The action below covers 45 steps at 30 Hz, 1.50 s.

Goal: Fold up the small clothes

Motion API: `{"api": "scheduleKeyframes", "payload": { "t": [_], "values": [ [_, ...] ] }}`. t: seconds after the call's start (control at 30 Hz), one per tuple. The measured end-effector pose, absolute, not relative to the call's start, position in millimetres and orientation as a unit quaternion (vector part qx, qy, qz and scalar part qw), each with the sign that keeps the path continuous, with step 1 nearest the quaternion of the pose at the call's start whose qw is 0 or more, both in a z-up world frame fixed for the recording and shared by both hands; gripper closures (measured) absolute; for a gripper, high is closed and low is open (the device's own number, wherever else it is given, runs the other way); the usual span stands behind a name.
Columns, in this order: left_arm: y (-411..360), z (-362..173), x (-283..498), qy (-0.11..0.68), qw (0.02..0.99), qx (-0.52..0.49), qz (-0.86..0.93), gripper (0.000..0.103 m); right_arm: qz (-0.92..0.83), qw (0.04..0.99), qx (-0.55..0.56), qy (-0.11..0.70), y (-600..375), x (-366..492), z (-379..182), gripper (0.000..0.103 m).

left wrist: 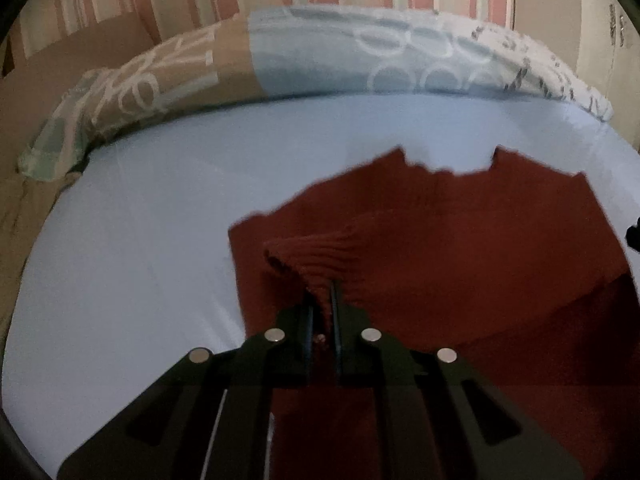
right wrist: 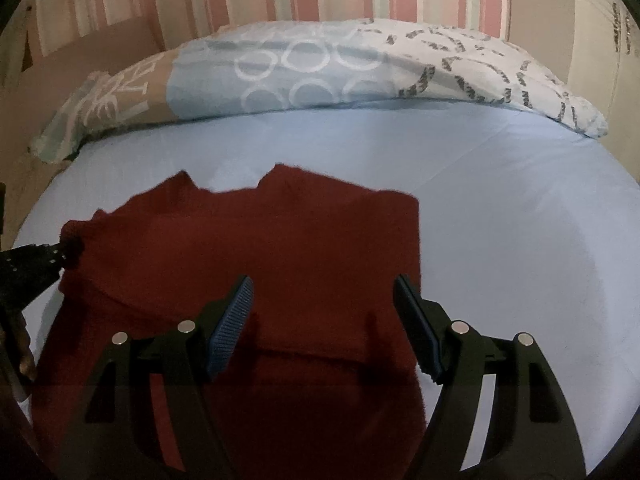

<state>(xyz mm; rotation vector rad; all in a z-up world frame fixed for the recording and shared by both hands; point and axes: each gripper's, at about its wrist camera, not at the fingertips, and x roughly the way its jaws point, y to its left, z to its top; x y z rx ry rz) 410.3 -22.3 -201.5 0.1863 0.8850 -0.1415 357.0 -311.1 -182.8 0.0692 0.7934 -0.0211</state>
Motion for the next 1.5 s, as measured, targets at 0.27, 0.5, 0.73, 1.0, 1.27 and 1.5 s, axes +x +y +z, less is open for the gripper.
{"api": "scheduleKeyframes", "payload": {
  "t": [0.27, 0.5, 0.73, 1.0, 1.27, 1.5],
  "values": [
    [-6, -208, 409, 0.443, 0.893, 0.073, -0.033, 0.036, -0.018, 0.921, 0.020, 0.388, -315, 358, -184, 0.029],
    [-8, -176, 386, 0.435, 0.896, 0.002, -0.093, 0.023, -0.031, 0.916, 0.001, 0.399, -309, 362, -199, 0.023],
    [-35, -223, 399, 0.479, 0.872, 0.048, -0.093, 0.020, -0.020, 0.892, -0.007, 0.451, -303, 370, -233, 0.026],
    [-33, -215, 391, 0.480, 0.872, 0.046, -0.079, 0.010, 0.012, 0.899, 0.023, 0.437, -306, 362, -220, 0.018],
    [-23, -178, 328, 0.460, 0.884, 0.054, -0.068, 0.007, 0.028, 0.928, 0.029, 0.371, -296, 295, -164, 0.003],
    [-10, -155, 246, 0.448, 0.888, 0.068, -0.074, 0.006, 0.028, 0.941, -0.018, 0.336, -273, 201, -141, 0.003]
  ]
}}
